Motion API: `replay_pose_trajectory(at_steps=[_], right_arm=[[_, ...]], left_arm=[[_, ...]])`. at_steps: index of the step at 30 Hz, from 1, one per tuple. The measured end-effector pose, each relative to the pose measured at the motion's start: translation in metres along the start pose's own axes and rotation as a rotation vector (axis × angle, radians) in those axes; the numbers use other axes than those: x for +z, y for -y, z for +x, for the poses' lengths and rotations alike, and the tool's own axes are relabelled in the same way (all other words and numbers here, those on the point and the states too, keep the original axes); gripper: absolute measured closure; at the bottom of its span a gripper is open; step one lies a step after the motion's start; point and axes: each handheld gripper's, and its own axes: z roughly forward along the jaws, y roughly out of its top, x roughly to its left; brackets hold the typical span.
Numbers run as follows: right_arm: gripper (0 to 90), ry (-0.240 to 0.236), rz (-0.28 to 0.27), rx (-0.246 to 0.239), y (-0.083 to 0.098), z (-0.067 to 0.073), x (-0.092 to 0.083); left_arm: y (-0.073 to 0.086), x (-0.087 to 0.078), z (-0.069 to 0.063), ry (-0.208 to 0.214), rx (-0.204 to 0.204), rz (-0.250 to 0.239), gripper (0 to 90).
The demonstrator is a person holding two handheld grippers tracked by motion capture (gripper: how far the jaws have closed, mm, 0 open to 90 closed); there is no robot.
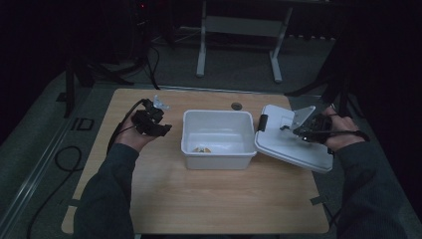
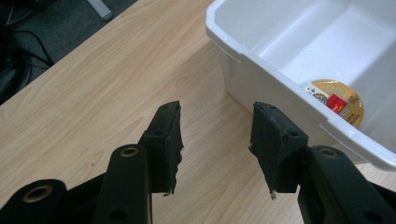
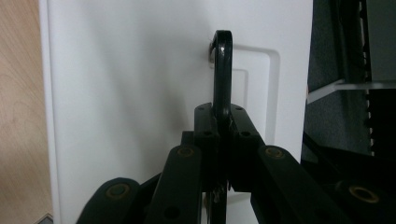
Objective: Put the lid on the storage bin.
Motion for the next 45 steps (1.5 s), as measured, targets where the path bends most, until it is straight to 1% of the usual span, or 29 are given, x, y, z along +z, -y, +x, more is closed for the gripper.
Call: replay_pose_trajectory(at_steps=[4, 6, 23, 28, 45], right_arm=[[84.4, -0.003, 0.003, -0.007, -0.003, 0.001, 0.001], [84.4, -0.004, -0.002, -0.017, -0.007, 0.001, 0.002], [84.4, -0.012, -0.024, -0.043, -0.024, 0.003, 0.005], [84.4, -0.016, -0.018, -0.063, -0.029, 0.004, 0.008], [84.4, -0.019, -0.042, -0.101, -0.052, 0.005, 0.009]], left_arm=[[0.001, 0.0, 0.001, 0.0, 0.001, 0.001, 53.1], [0.001, 0.0, 0.001, 0.0, -0.002, 0.002, 53.1], [0.002, 0.001, 0.002, 0.001, -0.008, -0.003, 53.1], [0.002, 0.001, 0.002, 0.003, -0.008, -0.003, 53.1], [0.003, -0.001, 0.003, 0.001, -0.01, -0.002, 53.0]])
